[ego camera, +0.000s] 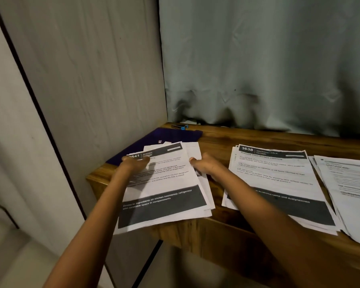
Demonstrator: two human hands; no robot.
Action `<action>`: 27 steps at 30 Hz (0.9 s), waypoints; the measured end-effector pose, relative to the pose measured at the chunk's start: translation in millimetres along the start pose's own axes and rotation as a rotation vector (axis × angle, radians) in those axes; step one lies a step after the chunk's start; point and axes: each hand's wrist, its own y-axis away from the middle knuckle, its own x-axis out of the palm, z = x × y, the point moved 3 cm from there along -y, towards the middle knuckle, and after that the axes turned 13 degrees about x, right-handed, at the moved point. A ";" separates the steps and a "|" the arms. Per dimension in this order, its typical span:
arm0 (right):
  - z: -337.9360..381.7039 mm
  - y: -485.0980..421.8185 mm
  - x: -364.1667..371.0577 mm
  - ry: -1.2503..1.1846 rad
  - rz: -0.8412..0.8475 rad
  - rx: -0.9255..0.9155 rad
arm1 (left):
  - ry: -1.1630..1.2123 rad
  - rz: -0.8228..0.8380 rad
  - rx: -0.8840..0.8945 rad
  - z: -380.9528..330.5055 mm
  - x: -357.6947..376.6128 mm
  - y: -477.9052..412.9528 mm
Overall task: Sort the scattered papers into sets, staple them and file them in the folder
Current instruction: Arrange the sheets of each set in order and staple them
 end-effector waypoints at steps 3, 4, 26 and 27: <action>3.6 11.8 11.1 -0.021 0.026 -0.032 | -0.032 0.064 0.012 -12.1 5.1 17.4; 5.0 14.7 14.7 -0.028 0.024 -0.041 | -0.062 0.070 0.014 -14.3 6.8 20.9; 80.7 52.5 -71.4 -0.723 -0.294 -0.493 | 0.667 -0.396 0.887 -109.5 -80.9 72.4; 81.7 52.0 -70.8 -0.699 -0.306 -0.522 | 0.665 -0.410 0.919 -109.6 -79.2 72.8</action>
